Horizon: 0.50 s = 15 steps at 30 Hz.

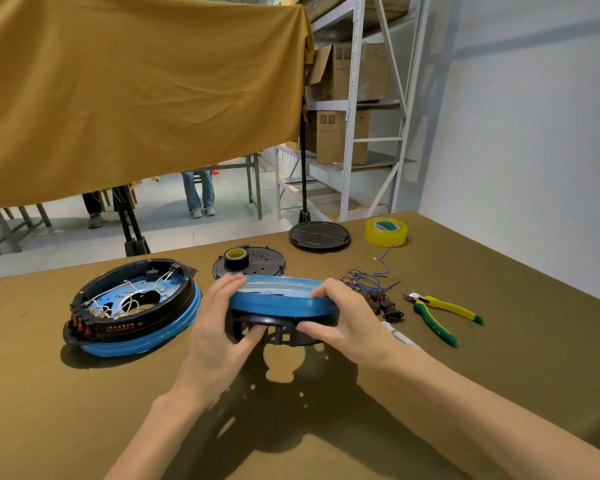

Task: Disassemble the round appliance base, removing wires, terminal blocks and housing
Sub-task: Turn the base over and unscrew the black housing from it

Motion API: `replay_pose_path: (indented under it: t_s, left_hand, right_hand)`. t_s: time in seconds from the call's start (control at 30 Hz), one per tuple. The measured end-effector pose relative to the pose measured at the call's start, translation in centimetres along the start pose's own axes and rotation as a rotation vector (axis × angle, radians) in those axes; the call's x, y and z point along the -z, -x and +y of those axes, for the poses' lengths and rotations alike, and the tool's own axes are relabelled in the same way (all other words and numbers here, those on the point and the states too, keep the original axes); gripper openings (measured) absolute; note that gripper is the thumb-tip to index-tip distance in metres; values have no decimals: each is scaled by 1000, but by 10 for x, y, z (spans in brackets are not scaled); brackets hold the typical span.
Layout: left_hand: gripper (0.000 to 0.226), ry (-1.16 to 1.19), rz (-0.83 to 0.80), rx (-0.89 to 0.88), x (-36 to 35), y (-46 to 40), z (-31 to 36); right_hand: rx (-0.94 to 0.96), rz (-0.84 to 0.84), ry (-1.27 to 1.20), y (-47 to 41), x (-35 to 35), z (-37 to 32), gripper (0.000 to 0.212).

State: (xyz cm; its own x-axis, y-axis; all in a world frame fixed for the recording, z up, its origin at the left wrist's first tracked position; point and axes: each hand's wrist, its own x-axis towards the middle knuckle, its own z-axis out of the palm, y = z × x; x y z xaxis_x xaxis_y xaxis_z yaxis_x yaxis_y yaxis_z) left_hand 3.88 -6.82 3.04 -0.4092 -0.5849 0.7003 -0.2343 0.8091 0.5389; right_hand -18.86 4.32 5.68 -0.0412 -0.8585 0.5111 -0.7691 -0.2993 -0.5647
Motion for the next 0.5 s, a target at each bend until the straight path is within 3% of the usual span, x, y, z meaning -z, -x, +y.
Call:
replay_pose_path:
  t_s: [0.07, 0.2, 0.27, 0.4, 0.5]
  left_hand:
    - [82, 29, 108, 14, -7, -1, 6]
    - [55, 78, 226, 58, -24, 12, 17]
    - [39, 108, 175, 100, -33, 19, 22]
    - [36, 183, 49, 104, -46, 22, 35]
    - [32, 221, 26, 75, -54, 19, 45]
  right_hand:
    - [-55, 63, -135, -6, 3, -6, 31]
    - [-197, 241, -406, -23, 24, -11, 29]
    - [-280, 301, -491, -29, 31, -9, 27]
    - [-466, 323, -809, -34, 35, -4, 39]
    - [-537, 336, -948, -33, 36, -4, 37]
